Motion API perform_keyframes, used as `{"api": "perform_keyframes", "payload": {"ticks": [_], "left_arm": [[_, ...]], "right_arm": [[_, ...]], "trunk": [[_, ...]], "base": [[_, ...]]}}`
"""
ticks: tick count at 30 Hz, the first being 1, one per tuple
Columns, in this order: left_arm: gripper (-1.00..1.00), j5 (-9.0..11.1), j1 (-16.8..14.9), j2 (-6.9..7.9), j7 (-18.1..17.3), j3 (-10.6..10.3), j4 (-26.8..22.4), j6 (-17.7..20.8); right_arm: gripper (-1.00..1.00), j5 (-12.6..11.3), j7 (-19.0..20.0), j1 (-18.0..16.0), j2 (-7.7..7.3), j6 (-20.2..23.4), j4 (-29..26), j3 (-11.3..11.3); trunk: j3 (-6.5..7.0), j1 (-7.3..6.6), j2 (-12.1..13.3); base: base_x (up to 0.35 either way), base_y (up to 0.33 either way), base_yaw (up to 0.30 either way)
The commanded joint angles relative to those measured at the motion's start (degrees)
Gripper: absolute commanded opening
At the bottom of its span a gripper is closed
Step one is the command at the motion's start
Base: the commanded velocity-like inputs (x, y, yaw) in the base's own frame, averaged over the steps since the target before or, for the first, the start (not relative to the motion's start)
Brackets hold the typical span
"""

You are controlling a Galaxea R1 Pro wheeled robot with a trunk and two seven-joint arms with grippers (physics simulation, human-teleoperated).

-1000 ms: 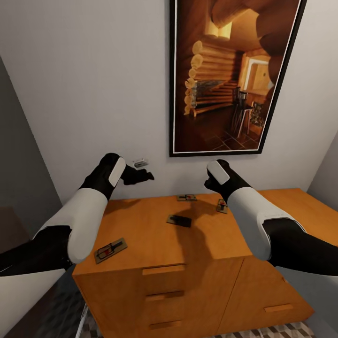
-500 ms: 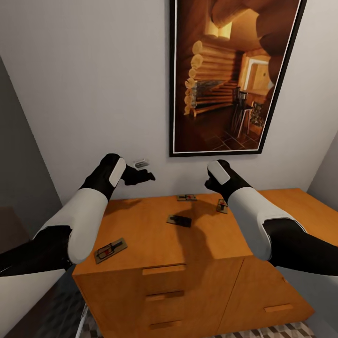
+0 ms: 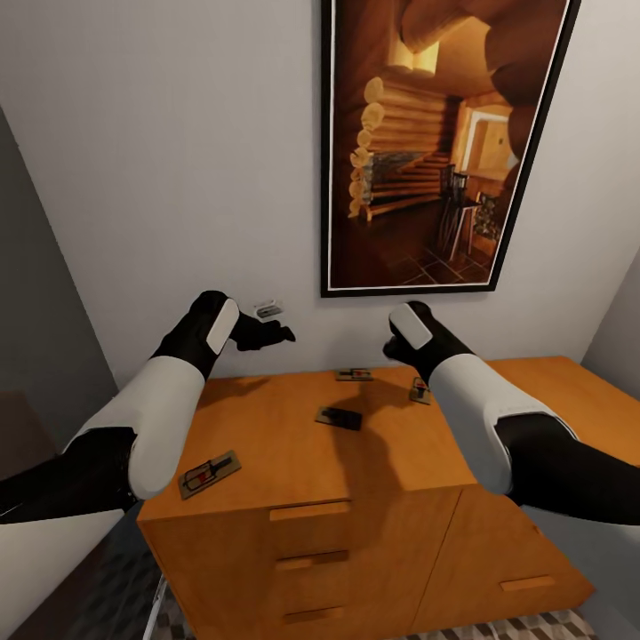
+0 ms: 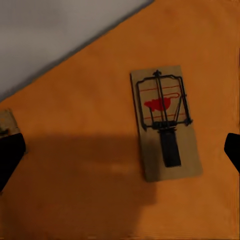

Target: Take the four mousetraps from the cabinet in the bathroom and place them on the bathroom floor. Make sure all four end up on the same floor surface, and ensure that at least two of them are either under or directly next to the same bathroom sink.

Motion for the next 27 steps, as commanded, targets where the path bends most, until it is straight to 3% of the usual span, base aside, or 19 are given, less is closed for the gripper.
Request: {"api": "perform_keyframes", "payload": {"ticks": [1,6,7,10,12,19,24,25,27], "left_arm": [[1.00,-0.24,-0.04,-0.06,-0.21,0.41,-0.03,0.27],[1.00,-0.24,-0.04,-0.01,-0.23,0.39,-0.01,0.21],[1.00,-0.26,0.00,-0.01,-0.23,0.38,0.00,0.20],[1.00,-0.27,0.08,0.02,-0.21,0.38,0.04,0.19],[1.00,-0.29,0.12,0.01,-0.19,0.36,0.06,0.18],[1.00,-0.32,0.27,0.07,-0.15,0.30,0.18,0.21],[1.00,-0.39,0.34,0.29,-0.15,0.29,0.97,0.24],[1.00,-0.40,0.36,0.33,-0.15,0.29,1.22,0.21],[1.00,-0.41,0.37,0.34,-0.15,0.29,1.41,0.20]], "right_arm": [[1.00,-0.44,-0.34,-0.04,-0.09,2.18,-0.18,1.27],[1.00,-0.50,0.59,-0.05,-0.34,11.90,-2.31,5.68],[1.00,-0.53,1.76,-0.05,-0.40,13.87,-4.21,7.49],[1.00,-0.58,4.43,-0.06,-0.42,15.57,-7.74,11.12],[1.00,-0.60,6.77,-0.04,-0.45,16.21,-10.10,14.71],[1.00,-0.47,17.94,0.06,-1.44,17.06,-17.16,33.11],[1.00,-0.28,27.83,0.16,-4.16,16.77,-22.61,45.88],[1.00,-0.16,32.15,0.17,-5.43,16.67,-24.85,49.68],[1.00,-0.05,36.44,0.18,-6.58,16.58,-27.02,52.40]], "trunk": [[-0.06,0.00,-0.03],[-0.06,0.00,-0.03],[-0.06,0.00,-0.03],[-0.06,0.00,-0.03],[-0.06,0.00,-0.03],[-0.06,0.00,-0.03],[-0.06,0.00,-0.03],[-0.06,0.00,-0.03],[-0.06,0.00,-0.03]], "base": [[0.000,0.000,0.000],[0.000,0.000,0.000],[0.000,0.000,0.000],[0.000,0.000,0.000],[0.000,0.000,0.000],[0.000,0.000,0.000],[0.000,0.000,0.000],[0.000,0.000,0.000],[0.000,0.000,0.000]]}}
